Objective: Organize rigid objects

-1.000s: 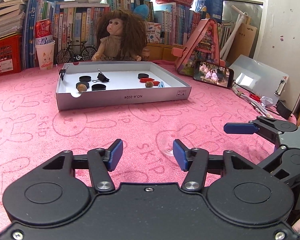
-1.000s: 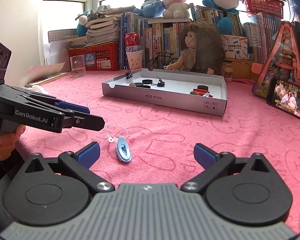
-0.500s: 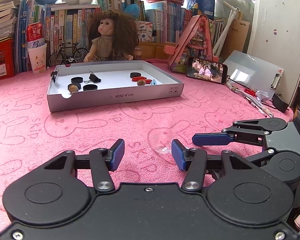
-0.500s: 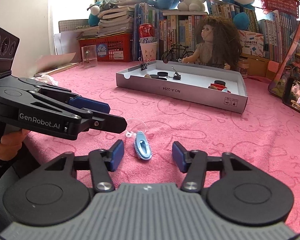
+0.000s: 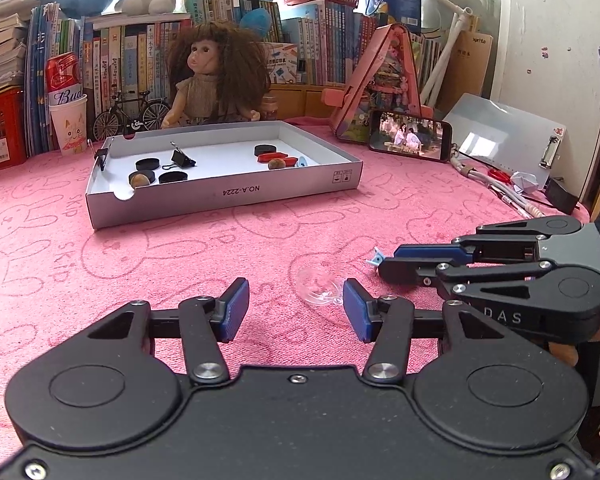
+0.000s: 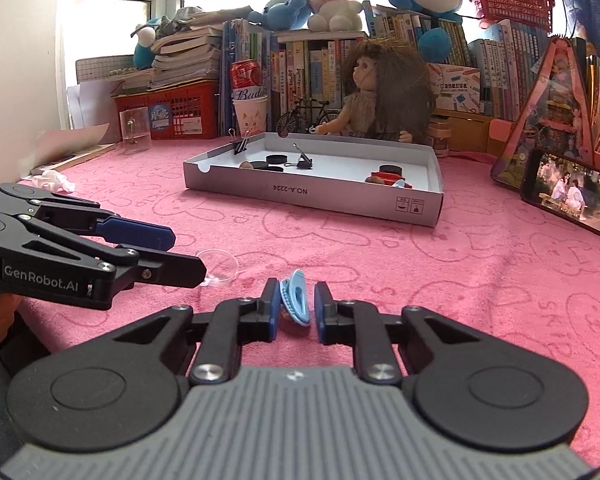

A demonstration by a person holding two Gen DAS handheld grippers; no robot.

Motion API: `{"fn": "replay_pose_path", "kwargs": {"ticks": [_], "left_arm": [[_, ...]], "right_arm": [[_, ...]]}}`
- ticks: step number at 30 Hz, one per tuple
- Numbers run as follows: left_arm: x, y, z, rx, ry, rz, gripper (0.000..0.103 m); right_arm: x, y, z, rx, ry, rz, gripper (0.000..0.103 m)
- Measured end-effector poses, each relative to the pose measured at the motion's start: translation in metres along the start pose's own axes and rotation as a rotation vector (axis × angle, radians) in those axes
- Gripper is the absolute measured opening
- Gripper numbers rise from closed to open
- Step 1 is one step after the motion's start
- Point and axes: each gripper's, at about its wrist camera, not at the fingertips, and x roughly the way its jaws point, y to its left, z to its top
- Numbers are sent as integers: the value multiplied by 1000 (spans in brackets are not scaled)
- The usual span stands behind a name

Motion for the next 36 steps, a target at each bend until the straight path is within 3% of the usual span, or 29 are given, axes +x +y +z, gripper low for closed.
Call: {"fn": "replay_pose_path", "kwargs": {"ticks": [8, 15, 18, 29, 36], "left_arm": [[5, -10, -1, 42, -10, 13, 50], [10, -15, -3, 48, -11, 18, 50], [14, -16, -3, 45, -12, 37, 50], [20, -11, 0, 7, 3, 43, 33], [20, -9, -1, -1, 3, 53, 32]], "right_arm": [[-1, -3, 1, 9, -21, -41, 24], [-3, -6, -1, 24, -28, -47, 45], [-3, -8, -2, 26, -20, -56, 49], [-8, -28, -4, 76, -19, -141, 60], [-14, -29, -10, 87, 2, -141, 62]]}}
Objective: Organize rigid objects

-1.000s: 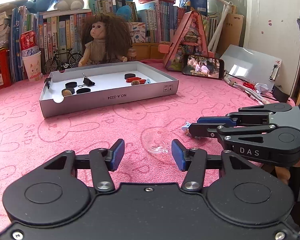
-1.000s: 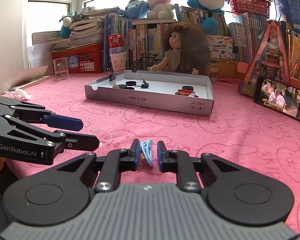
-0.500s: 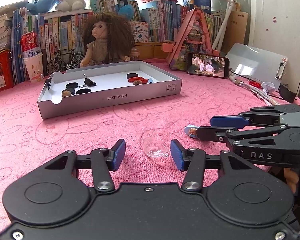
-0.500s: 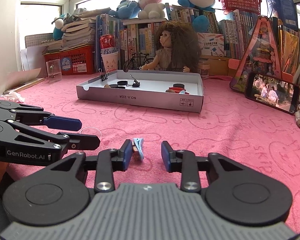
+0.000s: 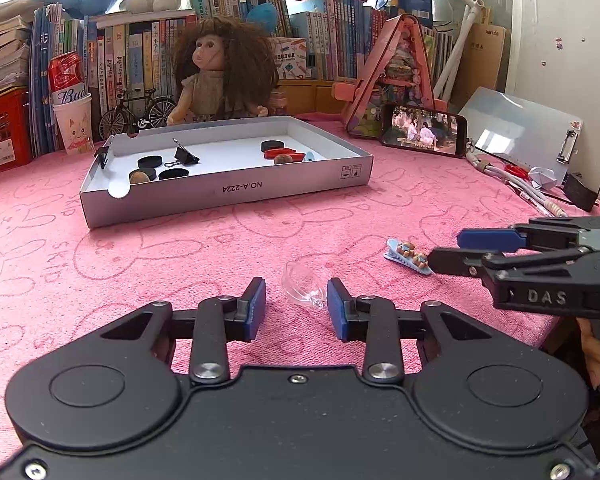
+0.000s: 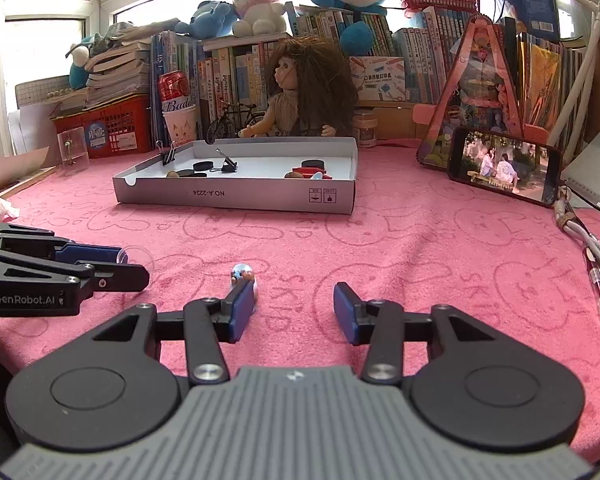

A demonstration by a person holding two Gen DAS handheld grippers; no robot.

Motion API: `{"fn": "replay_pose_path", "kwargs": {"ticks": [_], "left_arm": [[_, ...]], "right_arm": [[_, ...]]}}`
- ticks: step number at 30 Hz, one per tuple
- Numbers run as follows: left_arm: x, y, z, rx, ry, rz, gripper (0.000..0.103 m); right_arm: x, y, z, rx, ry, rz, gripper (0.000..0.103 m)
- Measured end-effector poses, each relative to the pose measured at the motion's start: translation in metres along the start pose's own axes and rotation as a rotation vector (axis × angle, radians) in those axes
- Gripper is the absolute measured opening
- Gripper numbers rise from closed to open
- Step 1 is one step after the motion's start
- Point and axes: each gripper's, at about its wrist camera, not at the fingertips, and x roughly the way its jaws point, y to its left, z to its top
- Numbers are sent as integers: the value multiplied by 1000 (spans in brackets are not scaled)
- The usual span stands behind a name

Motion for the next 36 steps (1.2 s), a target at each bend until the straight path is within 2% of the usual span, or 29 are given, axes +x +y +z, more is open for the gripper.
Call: {"fn": "replay_pose_path", "kwargs": {"ticks": [3, 12, 15, 19, 32, 34, 36], "left_arm": [[0, -1, -1, -1, 0, 4, 32], [-2, -1, -3, 1, -2, 4, 32], [-2, 0, -3, -2, -3, 10, 32], [-1, 0, -3, -1, -4, 19, 32], [3, -1, 0, -10, -8, 20, 31], [3, -1, 0, -8, -7, 23, 26], [4, -1, 1, -15, -8, 29, 26]], "right_arm": [[-3, 2, -4, -30, 5, -19, 63], [2, -6, 0, -4, 8, -68, 63], [-4, -6, 1, 23, -16, -12, 64], [-3, 7, 1, -24, -6, 27, 67], [15, 14, 8, 10, 18, 53, 67], [17, 18, 8, 0, 17, 56, 54], [17, 21, 8, -15, 16, 52, 43]]}}
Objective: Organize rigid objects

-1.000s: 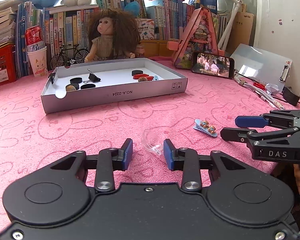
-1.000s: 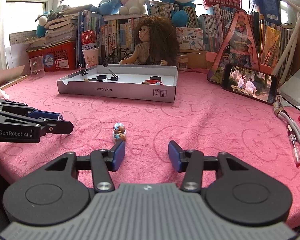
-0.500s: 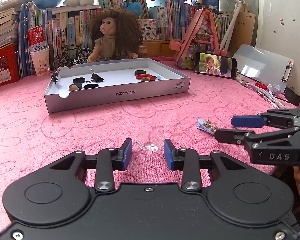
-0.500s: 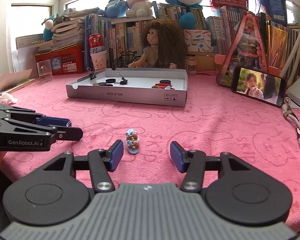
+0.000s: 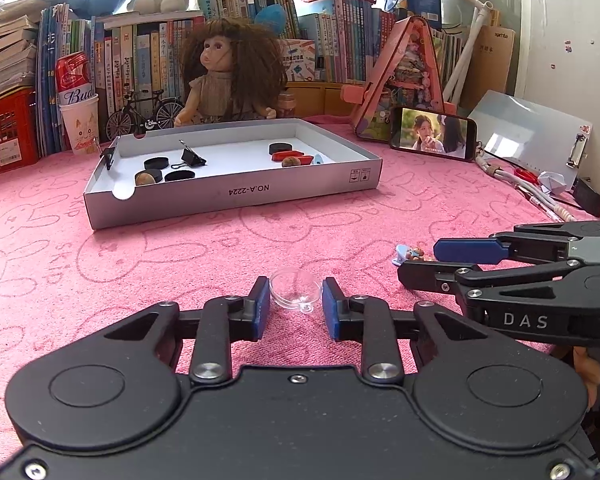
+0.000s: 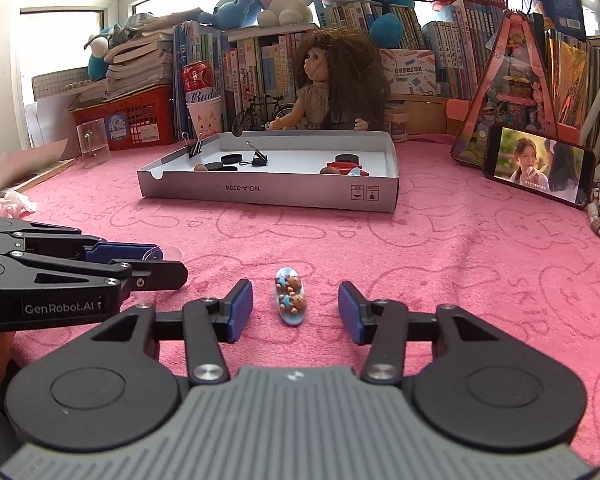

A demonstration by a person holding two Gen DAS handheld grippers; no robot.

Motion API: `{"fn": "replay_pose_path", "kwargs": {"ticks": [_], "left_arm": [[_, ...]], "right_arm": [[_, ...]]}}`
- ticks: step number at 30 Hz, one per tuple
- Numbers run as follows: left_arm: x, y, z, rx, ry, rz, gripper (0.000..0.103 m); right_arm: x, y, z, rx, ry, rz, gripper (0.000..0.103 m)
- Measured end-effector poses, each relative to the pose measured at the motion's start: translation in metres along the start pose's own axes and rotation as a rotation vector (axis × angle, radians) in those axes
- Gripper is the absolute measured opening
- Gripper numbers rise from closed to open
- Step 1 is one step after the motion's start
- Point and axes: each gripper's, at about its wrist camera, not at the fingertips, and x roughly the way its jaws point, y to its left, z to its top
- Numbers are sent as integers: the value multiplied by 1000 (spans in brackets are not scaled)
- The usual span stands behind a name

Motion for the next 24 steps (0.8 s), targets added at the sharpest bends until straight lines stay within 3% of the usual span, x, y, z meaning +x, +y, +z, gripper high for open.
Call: {"fn": "replay_pose_path", "kwargs": {"ticks": [1, 4, 24], "left_arm": [[1, 0, 1, -4, -1, 4, 26], [2, 1, 3, -9, -3, 8, 26], [-1, 6, 12, -36, -32, 39, 26]], "right_arm": [[0, 1, 0, -5, 1, 2, 31], [0, 3, 0, -13, 1, 5, 21], [2, 5, 11, 7, -41, -16, 21]]}}
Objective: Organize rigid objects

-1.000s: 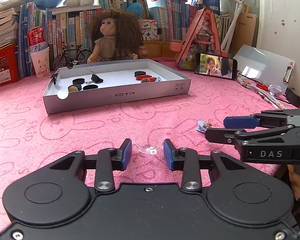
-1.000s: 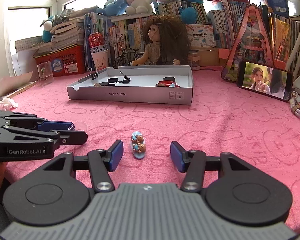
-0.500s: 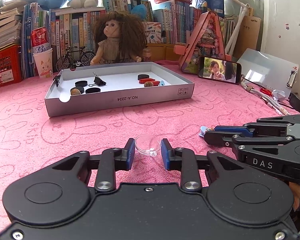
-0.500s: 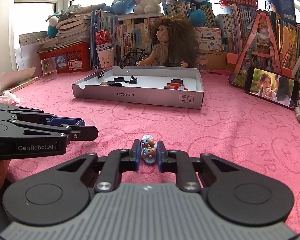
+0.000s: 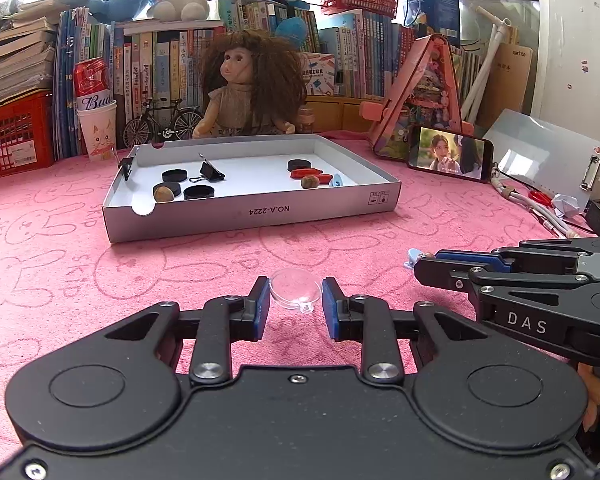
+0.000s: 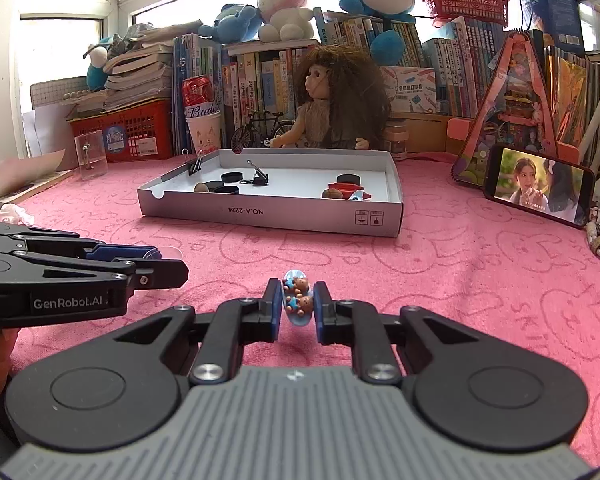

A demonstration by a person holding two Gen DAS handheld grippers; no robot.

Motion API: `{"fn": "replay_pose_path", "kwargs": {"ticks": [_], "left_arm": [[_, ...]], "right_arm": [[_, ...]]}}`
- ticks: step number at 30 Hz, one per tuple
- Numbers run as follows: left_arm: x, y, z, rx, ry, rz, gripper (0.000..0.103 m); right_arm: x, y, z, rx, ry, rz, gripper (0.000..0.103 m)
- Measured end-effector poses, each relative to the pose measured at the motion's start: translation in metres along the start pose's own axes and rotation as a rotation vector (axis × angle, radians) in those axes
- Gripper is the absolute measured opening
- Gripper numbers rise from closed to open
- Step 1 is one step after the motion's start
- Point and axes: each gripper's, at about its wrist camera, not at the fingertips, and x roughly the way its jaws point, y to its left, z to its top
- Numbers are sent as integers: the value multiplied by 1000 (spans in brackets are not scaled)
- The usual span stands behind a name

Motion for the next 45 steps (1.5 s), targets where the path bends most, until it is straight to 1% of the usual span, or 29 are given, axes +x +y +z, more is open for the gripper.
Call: {"fn": "replay_pose_path", "kwargs": {"ticks": [14, 19, 27, 36, 45], "left_arm": [[2, 3, 7, -9, -19, 10, 26], [6, 7, 13, -10, -30, 26, 26], [19, 21, 29, -47, -41, 71, 26], [36, 35, 47, -76, -56, 103, 26], [62, 48, 69, -104, -70, 125, 26]], "right_arm": [[9, 1, 8, 6, -2, -17, 21], [17, 3, 13, 14, 20, -43, 21], [33, 3, 24, 40, 44, -69, 21], [49, 1, 39, 54, 35, -78, 21], [72, -3, 60, 73, 25, -79, 21]]}}
